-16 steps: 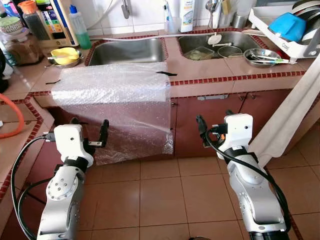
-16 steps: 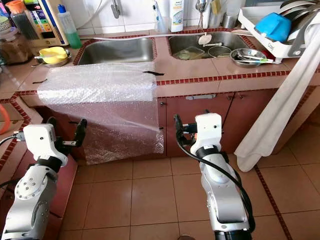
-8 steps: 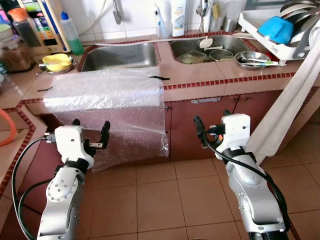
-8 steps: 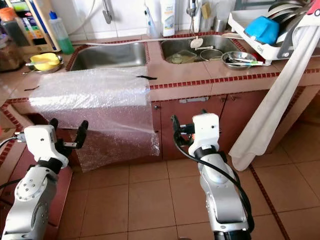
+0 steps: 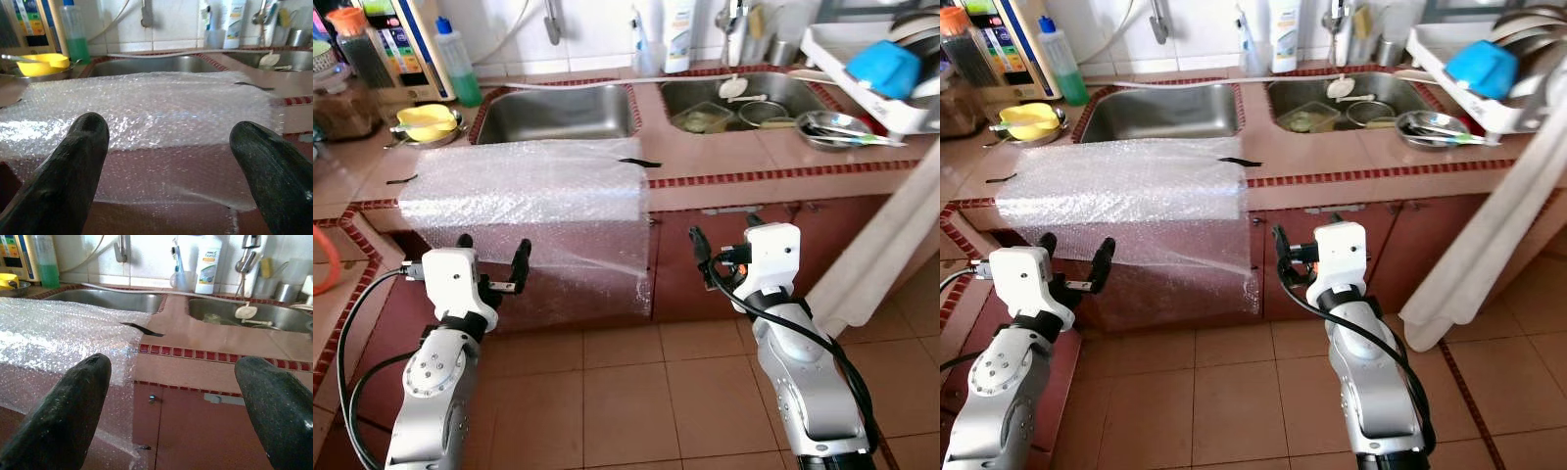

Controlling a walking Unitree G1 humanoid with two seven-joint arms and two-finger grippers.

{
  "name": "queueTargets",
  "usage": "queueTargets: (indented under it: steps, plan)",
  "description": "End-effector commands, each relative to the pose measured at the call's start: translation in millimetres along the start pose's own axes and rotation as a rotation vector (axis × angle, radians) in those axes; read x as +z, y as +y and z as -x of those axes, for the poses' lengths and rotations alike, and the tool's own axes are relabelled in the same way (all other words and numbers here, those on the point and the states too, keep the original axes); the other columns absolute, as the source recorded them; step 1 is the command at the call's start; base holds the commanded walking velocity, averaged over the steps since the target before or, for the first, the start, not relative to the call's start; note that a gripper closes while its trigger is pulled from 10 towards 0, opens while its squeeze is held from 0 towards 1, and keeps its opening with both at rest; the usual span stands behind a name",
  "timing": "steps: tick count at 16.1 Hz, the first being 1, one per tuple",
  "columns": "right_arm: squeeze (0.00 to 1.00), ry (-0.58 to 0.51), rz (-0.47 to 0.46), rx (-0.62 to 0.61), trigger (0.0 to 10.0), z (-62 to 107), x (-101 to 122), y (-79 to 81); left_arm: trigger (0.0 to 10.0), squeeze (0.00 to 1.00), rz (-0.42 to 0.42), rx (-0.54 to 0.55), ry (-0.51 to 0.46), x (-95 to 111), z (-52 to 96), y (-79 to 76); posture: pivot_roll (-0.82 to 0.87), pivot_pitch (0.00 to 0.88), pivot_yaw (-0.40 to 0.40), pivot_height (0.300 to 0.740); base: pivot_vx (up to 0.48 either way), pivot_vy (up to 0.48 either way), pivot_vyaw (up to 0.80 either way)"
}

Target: Kitchen organization

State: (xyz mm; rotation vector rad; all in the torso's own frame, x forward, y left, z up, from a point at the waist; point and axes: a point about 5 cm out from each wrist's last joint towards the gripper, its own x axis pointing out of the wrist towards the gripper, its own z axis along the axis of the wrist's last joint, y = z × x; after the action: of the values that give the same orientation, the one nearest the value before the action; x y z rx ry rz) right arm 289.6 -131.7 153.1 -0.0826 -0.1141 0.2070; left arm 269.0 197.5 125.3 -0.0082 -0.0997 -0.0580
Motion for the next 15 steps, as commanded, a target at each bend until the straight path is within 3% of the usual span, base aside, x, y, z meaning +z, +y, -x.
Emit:
queueTargets:
  steps: [1, 15]
  plan:
    - [0.00, 0.006, 0.006, -0.002, 10.0, 1.0, -2.0, -1.4, 10.0, 0.00, -0.006, -0.006, -0.007, 2.6, -0.8, -0.7, -0.17, 0.073, 0.083, 0.740, 0.480, 0.000, 0.00]
    - [0.00, 0.006, 0.005, -0.004, 10.0, 2.1, -3.4, 0.7, 10.0, 0.00, -0.010, -0.033, 0.007, 0.9, -0.6, -3.9, -0.17, 0.078, 0.093, 0.740, 0.480, 0.000, 0.00]
